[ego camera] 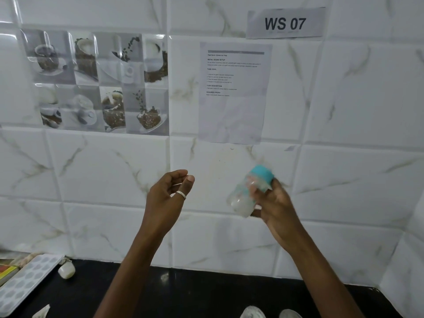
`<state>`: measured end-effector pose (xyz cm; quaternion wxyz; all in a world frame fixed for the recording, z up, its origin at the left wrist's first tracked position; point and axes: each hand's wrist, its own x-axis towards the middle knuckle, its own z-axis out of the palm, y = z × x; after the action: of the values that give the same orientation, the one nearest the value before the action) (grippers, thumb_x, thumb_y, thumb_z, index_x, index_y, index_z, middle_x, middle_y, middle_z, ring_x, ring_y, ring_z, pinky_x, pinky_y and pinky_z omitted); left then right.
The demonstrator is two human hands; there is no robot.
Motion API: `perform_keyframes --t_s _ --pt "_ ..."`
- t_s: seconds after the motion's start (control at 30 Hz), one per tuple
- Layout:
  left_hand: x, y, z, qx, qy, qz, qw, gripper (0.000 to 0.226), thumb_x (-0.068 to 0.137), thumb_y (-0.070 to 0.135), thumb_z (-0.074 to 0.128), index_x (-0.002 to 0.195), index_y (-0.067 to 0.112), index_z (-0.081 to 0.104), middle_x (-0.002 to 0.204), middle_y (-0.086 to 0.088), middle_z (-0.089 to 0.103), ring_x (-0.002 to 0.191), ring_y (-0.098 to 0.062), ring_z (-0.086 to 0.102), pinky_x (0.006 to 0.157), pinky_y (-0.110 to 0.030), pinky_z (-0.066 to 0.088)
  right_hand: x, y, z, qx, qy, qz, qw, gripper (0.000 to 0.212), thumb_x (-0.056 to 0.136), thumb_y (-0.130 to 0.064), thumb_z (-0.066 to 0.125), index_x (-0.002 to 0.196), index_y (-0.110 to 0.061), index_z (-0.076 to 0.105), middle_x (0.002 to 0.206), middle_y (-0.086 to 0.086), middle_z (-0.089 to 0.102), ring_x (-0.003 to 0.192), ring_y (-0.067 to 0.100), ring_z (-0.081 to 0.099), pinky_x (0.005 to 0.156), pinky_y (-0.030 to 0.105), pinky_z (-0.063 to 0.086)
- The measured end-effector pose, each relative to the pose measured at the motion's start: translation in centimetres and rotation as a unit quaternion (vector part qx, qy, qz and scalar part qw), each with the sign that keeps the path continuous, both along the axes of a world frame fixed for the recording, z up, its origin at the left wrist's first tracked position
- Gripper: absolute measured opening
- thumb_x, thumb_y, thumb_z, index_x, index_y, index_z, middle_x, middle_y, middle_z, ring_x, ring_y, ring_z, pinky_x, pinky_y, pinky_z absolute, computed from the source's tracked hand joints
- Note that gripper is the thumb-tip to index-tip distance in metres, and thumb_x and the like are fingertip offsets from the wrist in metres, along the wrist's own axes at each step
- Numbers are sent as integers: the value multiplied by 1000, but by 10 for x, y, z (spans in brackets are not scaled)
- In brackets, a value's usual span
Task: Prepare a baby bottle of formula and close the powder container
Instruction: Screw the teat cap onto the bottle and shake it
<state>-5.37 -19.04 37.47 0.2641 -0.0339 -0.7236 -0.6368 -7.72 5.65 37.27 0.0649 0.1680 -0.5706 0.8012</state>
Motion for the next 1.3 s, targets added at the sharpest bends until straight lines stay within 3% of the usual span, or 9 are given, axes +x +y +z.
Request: perform_keyframes --t_s 0.1,0.2,0.27,0.43,0.6,0.77,0.93,1.1,1.3 --pt "1 -1 0 -3 3 2 1000 28 94 49 70 118 34 70 108 12 77 105 -7 72 101 -42 58 -3 1 13 -163 7 -32 986 50 87 -30 67 133 -12 54 125 13 68 114 32 70 77 52 62" --pt "1 -2 0 -3 3 5 1000 28 94 48 70 118 34 70 108 12 76 105 -8 72 101 -42 58 0 -5 10 -38 1 -25 999 59 82 -37 76 133 -15 53 124 11 69 116 33 68 86 59 60" --pt "0 -1 -1 0 2 4 1000 29 94 48 70 119 33 70 109 11 76 106 -9 72 101 -43 58 2 -5 6 62 -4 4 998 63 76 -41 82 130 -20 56 116 2 73 116 32 68 84 54 61" --pt "1 -2 -1 -1 2 1 1000 27 94 48 70 118 35 70 109 13 77 107 -8 72 102 -43 57 -3 -1 16 -160 17 -29 987 53 88 -30 69 135 -12 52 123 11 69 114 32 70 78 54 62" --pt "0 -3 0 -1 2 3 1000 29 93 50 70 118 35 70 110 12 76 108 -9 72 102 -43 57 1 -8 3 62 12 -4 998 63 74 -40 82 128 -23 56 112 -4 74 117 31 68 80 46 62" --pt "-1 -5 -1 -3 3 4 1000 27 93 51 70 115 37 70 107 15 77 106 -6 72 101 -42 58 -4 -3 12 -167 18 -29 985 55 90 -30 67 139 -11 51 125 11 68 116 30 69 78 52 62" --pt "-2 -4 -1 3 2 6 1000 27 93 50 71 116 36 70 107 14 77 106 -7 72 101 -43 58 1 -9 0 58 9 5 998 56 78 -34 74 129 -23 55 116 0 73 114 29 70 80 47 62" --pt "-1 -3 -2 -2 1 5 1000 27 93 50 70 116 36 70 107 14 77 105 -5 72 101 -42 58 -4 -1 15 -170 13 -34 985 51 89 -29 67 134 -11 54 122 10 70 113 32 70 76 52 62" --pt "-2 -1 -3 -7 -2 3 1000 28 93 51 70 117 37 70 106 15 77 104 -5 72 101 -42 58 0 -8 5 46 0 -7 999 54 83 -35 77 131 -23 55 121 5 70 118 33 67 86 54 60"
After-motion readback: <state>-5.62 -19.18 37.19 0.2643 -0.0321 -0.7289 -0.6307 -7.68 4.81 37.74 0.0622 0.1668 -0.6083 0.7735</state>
